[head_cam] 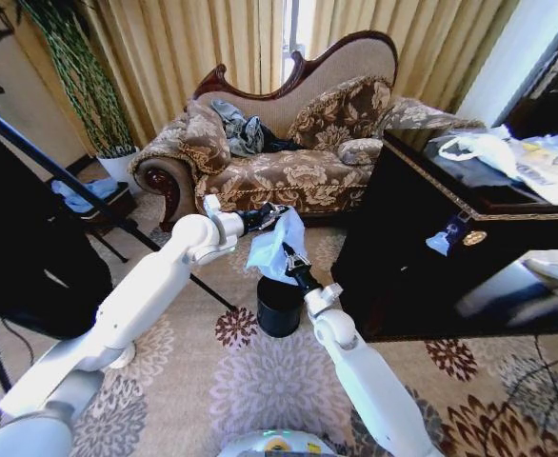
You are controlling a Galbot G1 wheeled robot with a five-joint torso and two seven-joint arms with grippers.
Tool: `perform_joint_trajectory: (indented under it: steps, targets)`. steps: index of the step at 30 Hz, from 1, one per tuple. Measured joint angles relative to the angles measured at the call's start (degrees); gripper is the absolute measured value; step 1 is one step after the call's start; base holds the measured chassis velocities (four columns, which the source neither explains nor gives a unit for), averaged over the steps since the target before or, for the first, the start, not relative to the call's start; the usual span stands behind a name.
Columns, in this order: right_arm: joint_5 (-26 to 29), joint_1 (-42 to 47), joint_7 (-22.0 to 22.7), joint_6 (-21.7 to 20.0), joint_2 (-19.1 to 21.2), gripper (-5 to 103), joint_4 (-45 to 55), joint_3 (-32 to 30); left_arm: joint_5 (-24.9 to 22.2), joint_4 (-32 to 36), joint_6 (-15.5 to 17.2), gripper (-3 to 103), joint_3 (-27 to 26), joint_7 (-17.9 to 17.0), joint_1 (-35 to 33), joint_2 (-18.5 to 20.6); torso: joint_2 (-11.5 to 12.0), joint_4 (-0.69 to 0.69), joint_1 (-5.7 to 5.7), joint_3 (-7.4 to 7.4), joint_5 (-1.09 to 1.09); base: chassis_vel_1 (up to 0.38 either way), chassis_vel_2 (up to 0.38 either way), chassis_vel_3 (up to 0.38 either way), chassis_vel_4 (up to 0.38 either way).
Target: Place a garbage bag over the trash bin.
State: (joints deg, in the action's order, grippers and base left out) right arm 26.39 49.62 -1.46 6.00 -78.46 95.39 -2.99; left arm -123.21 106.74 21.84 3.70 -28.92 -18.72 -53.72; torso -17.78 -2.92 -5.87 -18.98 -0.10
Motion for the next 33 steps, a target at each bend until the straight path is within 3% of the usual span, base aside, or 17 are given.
perform_joint_trajectory:
  steps: [8,11,18,27,33]
  targets:
    - [0.15,-3.60,2.50,-2.08,-0.95,0,-1.59,-0.44,-1.47,3.67,-0.01,0,-0.70,-0.50,-2.07,2.35,0.00,0.01,0.00,0.00,-0.01,0.000,0.000,0.000,0.000]
    - [-0.32,-4.60,6.52,-4.82,-0.74,0,-1.25,-0.53,-2.09,6.86,-0.86,0,-2.64,-1.36,-4.84,3.90,0.00,0.01,0.00,0.00,0.00,0.000,0.000,0.000,0.000]
    - [-2.10,-0.92,8.24,-8.57,1.45,0,1.97,-1.15,-2.00,7.20,-2.03,0,-5.53,-1.57,-5.98,4.67,0.00,0.00,0.00,0.00,0.00,0.000,0.000,0.000,0.000]
    - [-7.27,1.86,11.00,-8.61,0.58,0,1.21,-2.06,-1.88,7.05,-4.65,0,-8.63,-1.87,-5.21,4.51,0.00,0.01,0.00,0.00,0.01,0.000,0.000,0.000,0.000]
    - [-3.21,5.76,10.13,-8.84,1.47,0,8.67,-1.86,-1.35,5.70,-5.69,0,-8.58,-1.90,-5.31,4.28,0.00,0.01,0.00,0.00,-0.01,0.000,0.000,0.000,0.000]
